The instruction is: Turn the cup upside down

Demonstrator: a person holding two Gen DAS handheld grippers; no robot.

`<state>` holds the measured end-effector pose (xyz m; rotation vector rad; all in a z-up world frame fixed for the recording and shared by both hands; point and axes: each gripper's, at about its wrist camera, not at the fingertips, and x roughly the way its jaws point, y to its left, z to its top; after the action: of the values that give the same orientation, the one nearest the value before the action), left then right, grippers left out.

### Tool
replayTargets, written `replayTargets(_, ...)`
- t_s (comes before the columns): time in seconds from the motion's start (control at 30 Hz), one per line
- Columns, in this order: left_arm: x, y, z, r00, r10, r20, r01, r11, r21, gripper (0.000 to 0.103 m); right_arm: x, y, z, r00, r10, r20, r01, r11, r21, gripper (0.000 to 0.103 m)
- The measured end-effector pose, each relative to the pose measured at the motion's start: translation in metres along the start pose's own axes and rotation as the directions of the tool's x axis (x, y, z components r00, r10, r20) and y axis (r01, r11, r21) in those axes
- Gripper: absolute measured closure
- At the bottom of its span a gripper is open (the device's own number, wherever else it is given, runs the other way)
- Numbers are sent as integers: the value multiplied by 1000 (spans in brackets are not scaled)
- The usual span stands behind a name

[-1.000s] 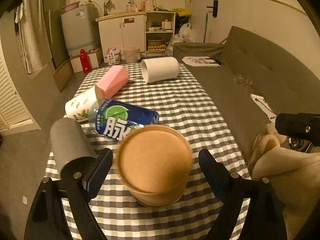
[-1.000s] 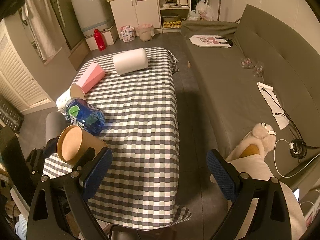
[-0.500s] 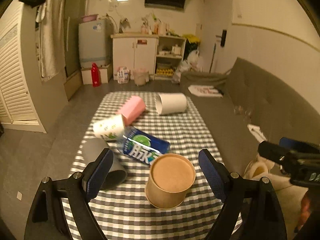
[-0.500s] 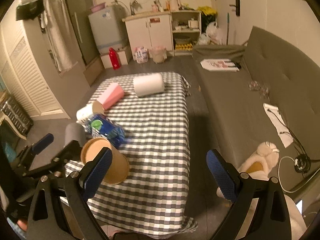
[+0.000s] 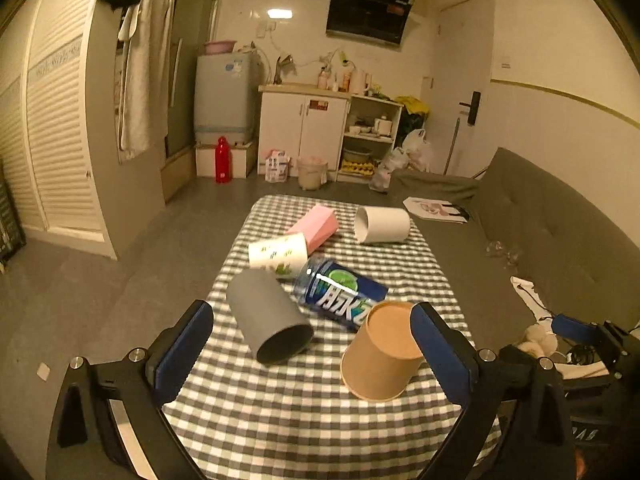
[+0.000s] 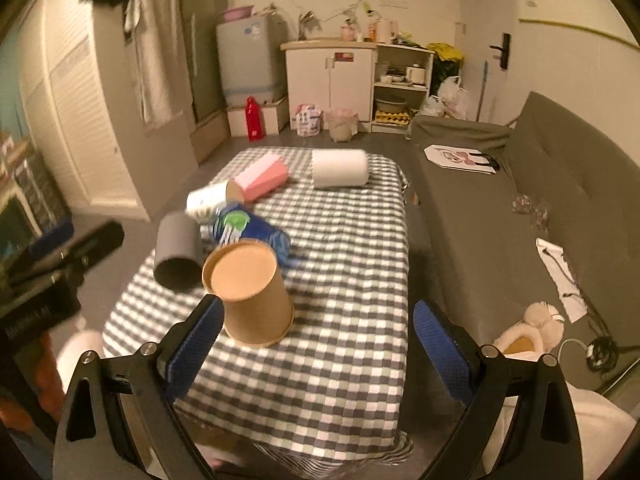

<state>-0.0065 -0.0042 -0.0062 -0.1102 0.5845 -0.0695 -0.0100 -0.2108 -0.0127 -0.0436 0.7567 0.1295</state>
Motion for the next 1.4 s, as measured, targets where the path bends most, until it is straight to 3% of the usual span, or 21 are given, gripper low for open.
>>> replayTargets(0.13, 3, 5, -7, 1000, 9, -17, -9, 1000, 0, 0, 3, 12, -5, 1000, -11, 4, 12, 999, -40, 0)
replayTargets(1.4, 6, 7, -13, 997, 60, -44, -58, 998, 34, 0, 3, 5, -5, 999, -34, -1, 33, 999, -12, 0)
